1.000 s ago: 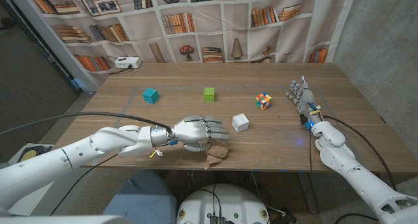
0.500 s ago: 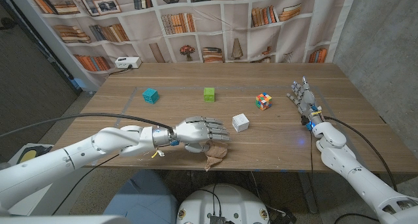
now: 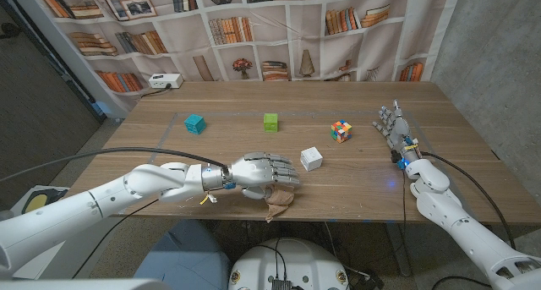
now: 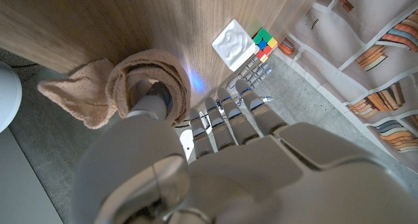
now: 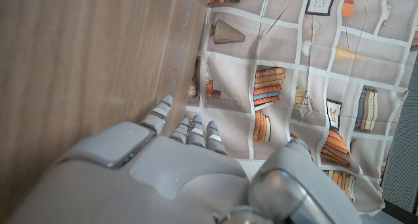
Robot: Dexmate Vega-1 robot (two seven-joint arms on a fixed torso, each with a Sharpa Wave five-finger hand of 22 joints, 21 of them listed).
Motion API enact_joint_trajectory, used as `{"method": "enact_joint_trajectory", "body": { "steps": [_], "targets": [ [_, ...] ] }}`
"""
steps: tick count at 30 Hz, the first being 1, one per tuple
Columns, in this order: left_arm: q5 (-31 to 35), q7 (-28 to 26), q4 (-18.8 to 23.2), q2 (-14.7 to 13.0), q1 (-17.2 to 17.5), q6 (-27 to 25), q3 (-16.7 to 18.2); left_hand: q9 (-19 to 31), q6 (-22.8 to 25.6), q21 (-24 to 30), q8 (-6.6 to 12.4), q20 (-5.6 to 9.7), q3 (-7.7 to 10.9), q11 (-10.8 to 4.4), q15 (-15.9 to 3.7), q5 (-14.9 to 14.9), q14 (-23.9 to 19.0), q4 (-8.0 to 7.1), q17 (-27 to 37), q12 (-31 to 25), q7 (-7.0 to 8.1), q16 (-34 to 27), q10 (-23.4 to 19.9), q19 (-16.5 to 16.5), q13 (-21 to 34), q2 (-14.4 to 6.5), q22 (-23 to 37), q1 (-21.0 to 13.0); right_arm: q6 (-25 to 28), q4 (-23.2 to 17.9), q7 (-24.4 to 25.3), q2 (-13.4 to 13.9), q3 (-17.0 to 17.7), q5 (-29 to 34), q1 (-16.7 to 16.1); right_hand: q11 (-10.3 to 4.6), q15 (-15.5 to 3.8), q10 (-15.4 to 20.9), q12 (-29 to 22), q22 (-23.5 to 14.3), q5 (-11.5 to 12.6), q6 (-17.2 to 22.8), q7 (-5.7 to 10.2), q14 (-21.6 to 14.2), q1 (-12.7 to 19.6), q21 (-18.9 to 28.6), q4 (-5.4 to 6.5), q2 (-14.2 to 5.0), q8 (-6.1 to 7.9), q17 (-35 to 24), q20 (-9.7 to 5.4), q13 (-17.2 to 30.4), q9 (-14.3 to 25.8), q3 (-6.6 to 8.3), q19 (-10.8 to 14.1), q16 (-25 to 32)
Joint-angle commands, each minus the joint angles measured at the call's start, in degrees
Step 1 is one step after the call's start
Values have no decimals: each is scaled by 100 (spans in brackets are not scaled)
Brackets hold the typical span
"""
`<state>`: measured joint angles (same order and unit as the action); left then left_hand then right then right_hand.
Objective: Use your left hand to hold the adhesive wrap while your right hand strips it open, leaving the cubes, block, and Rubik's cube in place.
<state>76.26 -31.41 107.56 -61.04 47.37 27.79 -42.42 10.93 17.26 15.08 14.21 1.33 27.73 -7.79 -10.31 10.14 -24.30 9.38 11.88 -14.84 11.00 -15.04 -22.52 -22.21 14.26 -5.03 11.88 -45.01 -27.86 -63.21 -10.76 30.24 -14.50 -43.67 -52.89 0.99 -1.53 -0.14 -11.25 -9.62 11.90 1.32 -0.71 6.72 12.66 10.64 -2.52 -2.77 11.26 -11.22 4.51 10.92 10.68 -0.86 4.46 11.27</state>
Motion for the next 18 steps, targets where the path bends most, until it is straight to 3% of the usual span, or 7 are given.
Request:
{"method": "enact_joint_trajectory", "body": {
  "steps": [1,4,9,18],
  "targets": [
    [21,101,-75,120,-137,120,-124,2,95,56,34,-36,38,-4,-155,5,-208,-11,7,-31,1,2,-80,-13,17,65,12,-4,-32,45,-49,5,32,-36,-12,-3,-37,-6,-14,-6,-16,36,33,10,-2,12,-43,-44,-5,-15,48,13,14,9,15,31],
    [34,102,-84,133,-162,122,-139,2,160,63,52,-41,42,-5,-157,4,-230,-13,5,-45,1,7,-129,-17,21,76,15,3,-22,60,-50,5,35,-40,-6,1,-33,-7,-14,-6,-16,37,34,13,-3,12,-43,-45,-5,-15,47,13,14,9,16,30],
    [21,137,-79,145,-180,85,-135,1,394,98,95,-87,76,-37,-159,-3,-628,-36,25,-211,-31,-110,-631,-33,49,43,25,25,-36,127,-98,-10,35,-51,29,-7,-37,-3,-15,-6,-16,36,36,13,-3,12,-44,-47,-5,-15,49,13,14,9,17,29],
    [28,186,-93,149,-194,103,-178,-1,648,115,164,-108,78,-28,-184,-7,-762,-37,41,-250,-58,-147,-769,-36,70,44,29,38,-140,246,-117,-69,46,-47,72,-12,-75,47,-34,-6,-16,76,53,-52,-2,19,-49,-48,10,-14,52,13,14,8,38,53]
  ]
}}
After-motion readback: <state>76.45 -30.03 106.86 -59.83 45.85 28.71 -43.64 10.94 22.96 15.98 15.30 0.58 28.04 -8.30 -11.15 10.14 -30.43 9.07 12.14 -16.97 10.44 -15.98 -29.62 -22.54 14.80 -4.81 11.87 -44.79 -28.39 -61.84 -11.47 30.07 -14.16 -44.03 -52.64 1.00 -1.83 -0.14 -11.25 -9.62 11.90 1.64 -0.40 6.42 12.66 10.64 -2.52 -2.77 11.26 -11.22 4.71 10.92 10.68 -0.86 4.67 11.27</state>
